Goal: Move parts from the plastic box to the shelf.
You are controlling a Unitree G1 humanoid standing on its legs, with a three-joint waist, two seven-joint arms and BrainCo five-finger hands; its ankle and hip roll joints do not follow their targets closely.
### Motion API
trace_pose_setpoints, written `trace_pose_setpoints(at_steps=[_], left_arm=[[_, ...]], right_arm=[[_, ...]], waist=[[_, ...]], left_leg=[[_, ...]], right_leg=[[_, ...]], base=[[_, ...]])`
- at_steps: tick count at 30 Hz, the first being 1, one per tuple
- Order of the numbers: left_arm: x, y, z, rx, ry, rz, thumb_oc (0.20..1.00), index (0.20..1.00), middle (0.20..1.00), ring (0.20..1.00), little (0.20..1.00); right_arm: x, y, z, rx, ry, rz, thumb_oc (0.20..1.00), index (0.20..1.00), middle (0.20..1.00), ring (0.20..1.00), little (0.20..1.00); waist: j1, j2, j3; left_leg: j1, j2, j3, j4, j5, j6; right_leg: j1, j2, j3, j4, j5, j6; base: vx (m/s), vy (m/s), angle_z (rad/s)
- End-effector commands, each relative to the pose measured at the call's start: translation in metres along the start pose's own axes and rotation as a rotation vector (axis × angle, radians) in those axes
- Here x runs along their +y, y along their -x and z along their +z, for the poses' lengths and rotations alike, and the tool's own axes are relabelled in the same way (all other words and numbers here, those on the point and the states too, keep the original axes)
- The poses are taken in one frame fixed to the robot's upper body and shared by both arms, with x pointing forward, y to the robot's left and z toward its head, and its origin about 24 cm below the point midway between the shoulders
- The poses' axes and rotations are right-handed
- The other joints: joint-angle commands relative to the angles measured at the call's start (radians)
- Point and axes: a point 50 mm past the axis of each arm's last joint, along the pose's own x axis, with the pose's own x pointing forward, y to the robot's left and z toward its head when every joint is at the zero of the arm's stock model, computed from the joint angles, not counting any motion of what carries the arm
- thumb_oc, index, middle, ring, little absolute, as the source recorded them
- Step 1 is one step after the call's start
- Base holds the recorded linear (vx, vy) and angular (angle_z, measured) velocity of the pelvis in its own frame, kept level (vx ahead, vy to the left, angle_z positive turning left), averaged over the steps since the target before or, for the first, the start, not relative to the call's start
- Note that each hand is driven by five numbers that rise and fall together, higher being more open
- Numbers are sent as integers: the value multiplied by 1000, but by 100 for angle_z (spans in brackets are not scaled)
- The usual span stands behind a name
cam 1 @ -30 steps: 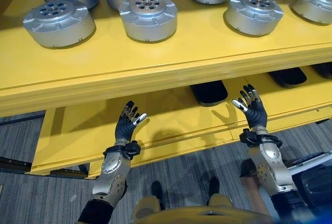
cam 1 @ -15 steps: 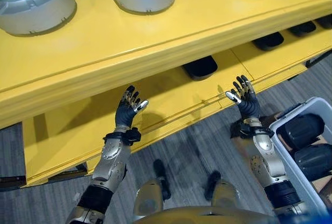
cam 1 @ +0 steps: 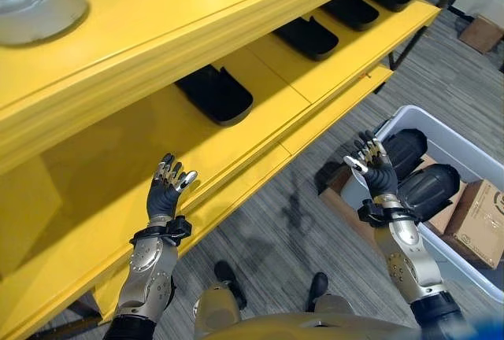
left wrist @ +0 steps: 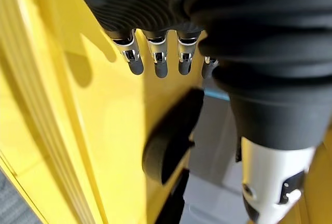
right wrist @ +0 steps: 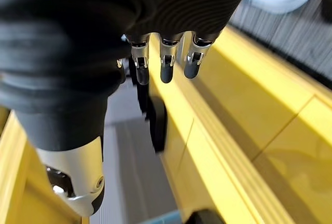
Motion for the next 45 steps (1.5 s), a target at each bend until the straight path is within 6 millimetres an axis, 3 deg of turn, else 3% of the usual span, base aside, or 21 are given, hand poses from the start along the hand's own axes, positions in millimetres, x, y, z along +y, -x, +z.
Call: trace_pose_setpoints(at_steps=[1,9,12,14,15,16,17,18,19,20,21,23,29,45], left_arm=[[-7,-3,20,-99,-24,-73,1000,1000,1000,1000,1000],[-9,0,14,-87,-25,-95,1000,1000,1000,1000,1000],[-12,-1,14,-93,-20,-96,1000,1000,1000,1000,1000],[-11,-1,13,-93,-5,-79,1000,1000,1000,1000,1000],[-11,0,10,-87,13,-63,1000,1000,1000,1000,1000],[-15,0,7,-80,30,-66,1000,1000,1000,1000,1000],[-15,2,6,-75,42,-74,1000,1000,1000,1000,1000],[-22,3,5,-72,46,-105,1000,1000,1000,1000,1000],[-23,4,5,-71,45,-114,1000,1000,1000,1000,1000],[-25,3,6,-73,31,-120,1000,1000,1000,1000,1000],[-22,5,5,-70,32,-109,1000,1000,1000,1000,1000],[-23,4,1,-53,40,-109,1000,1000,1000,1000,1000],[-23,3,7,-77,30,-132,1000,1000,1000,1000,1000],[-22,7,6,-59,-11,-151,1000,1000,1000,1000,1000]], right_arm=[[5,-9,35,-173,-23,54,1000,1000,1000,1000,1000],[-8,-1,35,-174,11,24,1000,1000,1000,1000,1000],[-15,0,42,-197,43,15,1000,1000,1000,1000,1000],[-18,1,43,-200,55,7,1000,1000,1000,1000,1000],[-17,-1,44,-205,69,16,1000,1000,1000,1000,1000],[-13,-5,43,-198,88,36,1000,1000,1000,1000,1000],[-13,-6,45,-202,99,46,1000,1000,1000,1000,1000],[-11,-8,45,-207,98,53,1000,1000,1000,1000,1000],[-11,-8,45,-207,100,55,1000,1000,1000,1000,1000],[-7,-9,45,-210,106,67,1000,1000,1000,1000,1000],[-1,-11,41,-195,92,93,1000,1000,1000,1000,1000],[10,-12,36,-170,46,146,1000,1000,1000,1000,1000],[23,-12,37,-174,32,207,1000,1000,1000,1000,1000],[23,-3,26,-118,16,210,1000,1000,1000,1000,1000]], waist=[[25,11,-10],[-19,66,-26],[-41,78,-9],[-38,75,-3],[-14,62,20],[24,44,51],[38,37,59],[65,41,76],[68,49,81],[88,66,90],[92,69,89],[85,80,76],[54,71,15],[22,59,-34]], left_leg=[[56,42,-105,-38,13,-68],[126,105,-60,-132,121,-130],[144,173,-75,-133,198,-167],[133,189,-104,-102,205,-172],[88,178,-225,-2,214,-153],[-23,62,-431,91,163,-82],[-57,0,-486,82,110,-58],[-146,-82,-566,12,126,-59],[-175,-87,-579,-27,165,-67],[-207,-133,-646,-111,217,-78],[-166,-138,-684,-127,182,-58],[-126,-125,-647,-166,192,-67],[-30,-143,-555,-198,138,-31],[54,-167,-468,-219,59,6]], right_leg=[[2,-59,-5,37,45,49],[-4,31,40,28,-22,10],[-34,122,98,71,-81,-40],[-43,154,125,80,-97,-60],[-45,184,171,84,-111,-90],[-46,187,202,67,-94,-110],[-38,184,219,58,-94,-107],[-21,191,228,51,-92,-102],[-19,200,230,50,-91,-102],[-14,215,251,49,-93,-95],[-22,221,276,67,-104,-95],[-24,223,290,67,-105,-92],[-19,181,334,46,-87,-70],[-11,143,393,4,-46,-16]], base=[[34,-131,-43],[26,-172,-24],[25,-371,-35],[53,-378,-39],[-5,-400,-89],[-2,-327,-113],[64,-176,-128],[161,-65,-97],[231,13,-70],[156,89,-42],[154,139,-29],[93,146,-95],[172,143,-72],[69,53,-15]])
